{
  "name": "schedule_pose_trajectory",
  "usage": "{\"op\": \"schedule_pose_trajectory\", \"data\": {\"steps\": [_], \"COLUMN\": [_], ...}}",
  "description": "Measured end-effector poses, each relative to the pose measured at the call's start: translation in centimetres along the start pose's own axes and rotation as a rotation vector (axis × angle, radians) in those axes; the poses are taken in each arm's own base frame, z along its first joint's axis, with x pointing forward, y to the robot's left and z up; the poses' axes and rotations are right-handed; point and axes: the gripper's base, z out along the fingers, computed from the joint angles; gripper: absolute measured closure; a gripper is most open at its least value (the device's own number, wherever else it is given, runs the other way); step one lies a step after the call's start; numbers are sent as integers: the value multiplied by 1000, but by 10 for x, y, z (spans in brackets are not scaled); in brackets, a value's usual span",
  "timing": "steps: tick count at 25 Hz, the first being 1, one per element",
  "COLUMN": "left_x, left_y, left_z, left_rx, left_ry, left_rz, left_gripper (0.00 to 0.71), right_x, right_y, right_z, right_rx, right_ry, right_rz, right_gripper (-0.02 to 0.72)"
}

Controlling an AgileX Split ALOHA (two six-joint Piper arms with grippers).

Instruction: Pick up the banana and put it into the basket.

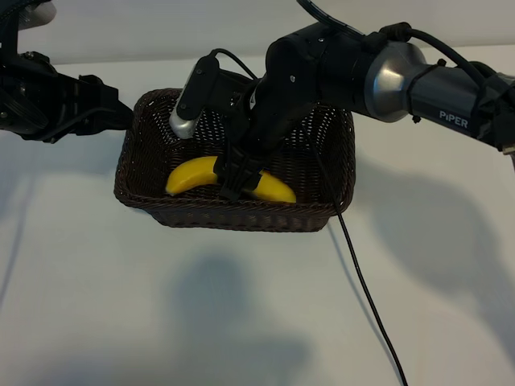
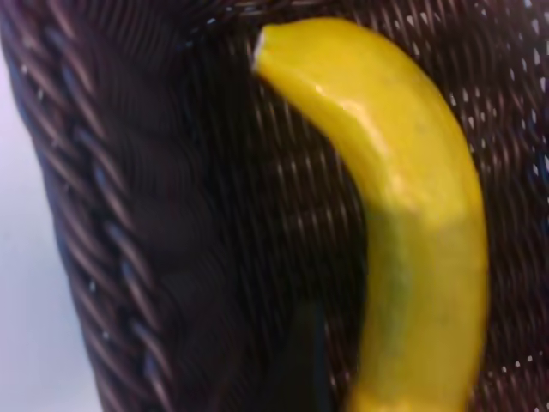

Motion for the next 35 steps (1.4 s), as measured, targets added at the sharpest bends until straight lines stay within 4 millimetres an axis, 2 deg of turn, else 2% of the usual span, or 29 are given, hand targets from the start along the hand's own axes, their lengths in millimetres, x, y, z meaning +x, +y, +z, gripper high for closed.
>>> {"op": "schedule_pose_trajectory", "data": {"steps": [3, 9, 17, 21, 35], "left_x": [0, 0, 0, 0, -1], "left_y": [0, 0, 0, 0, 0], "left_z": [0, 0, 0, 0, 0], "left_rx": [0, 0, 0, 0, -3], "left_ry": [0, 0, 0, -1, -8], "left_rz": [0, 0, 1, 1, 2], "left_gripper": [123, 123, 123, 123, 123], "right_x": [0, -8, -15, -10, 19], "right_y": [-1, -7, -43, -57, -83], "right_z": [-3, -25, -63, -76, -85], "right_rx": [10, 53, 130, 153, 183], "right_ry": [1, -13, 35, 70, 202], "right_rz": [22, 82, 269, 332, 483], "right_gripper": [51, 62, 76, 82, 99]}}
